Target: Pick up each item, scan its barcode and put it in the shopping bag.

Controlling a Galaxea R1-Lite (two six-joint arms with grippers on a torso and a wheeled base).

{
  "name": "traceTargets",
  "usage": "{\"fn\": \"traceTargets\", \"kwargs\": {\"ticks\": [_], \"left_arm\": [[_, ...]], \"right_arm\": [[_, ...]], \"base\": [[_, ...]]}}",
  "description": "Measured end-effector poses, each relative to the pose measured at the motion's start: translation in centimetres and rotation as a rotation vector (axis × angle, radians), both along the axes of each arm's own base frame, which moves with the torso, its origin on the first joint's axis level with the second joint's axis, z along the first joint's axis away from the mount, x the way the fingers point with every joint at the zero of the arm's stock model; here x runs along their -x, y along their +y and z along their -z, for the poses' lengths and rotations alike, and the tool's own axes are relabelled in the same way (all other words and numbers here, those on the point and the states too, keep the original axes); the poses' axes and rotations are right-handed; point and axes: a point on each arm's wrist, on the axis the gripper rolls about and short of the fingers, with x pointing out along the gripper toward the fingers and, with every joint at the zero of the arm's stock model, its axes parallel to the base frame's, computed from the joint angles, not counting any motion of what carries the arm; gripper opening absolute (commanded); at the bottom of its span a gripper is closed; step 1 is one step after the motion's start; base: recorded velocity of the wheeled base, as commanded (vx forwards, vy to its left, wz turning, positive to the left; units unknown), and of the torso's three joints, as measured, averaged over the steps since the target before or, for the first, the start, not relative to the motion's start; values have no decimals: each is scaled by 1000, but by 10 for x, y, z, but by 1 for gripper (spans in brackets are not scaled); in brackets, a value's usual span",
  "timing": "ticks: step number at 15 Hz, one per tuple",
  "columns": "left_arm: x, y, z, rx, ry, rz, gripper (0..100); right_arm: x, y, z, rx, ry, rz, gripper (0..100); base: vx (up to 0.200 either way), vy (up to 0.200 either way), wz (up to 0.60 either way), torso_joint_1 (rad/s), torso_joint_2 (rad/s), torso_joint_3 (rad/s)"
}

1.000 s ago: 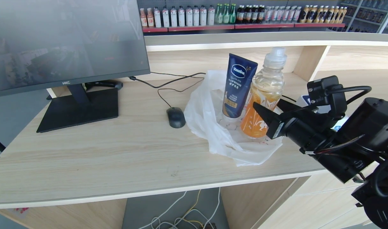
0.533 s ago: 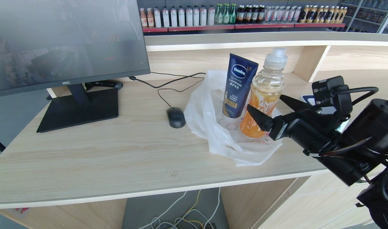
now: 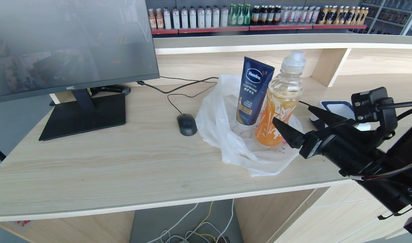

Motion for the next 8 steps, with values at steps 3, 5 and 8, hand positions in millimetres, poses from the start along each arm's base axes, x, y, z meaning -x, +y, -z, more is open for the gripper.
{"fn": "traceTargets", "kwargs": {"ticks": [3,5,8], "left_arm": [[0,0,0,0,0,0,100],[0,0,0,0,0,0,100],[0,0,0,-8,1,0,100]], "right_arm": [[22,-18,3,3,6,25,100],[48,-36,12,12,24,47,100],[96,-65,26,-23,44,83,100]], "base": [[0,0,0,0,0,0],[0,0,0,0,0,0],[0,0,0,0,0,0]]}}
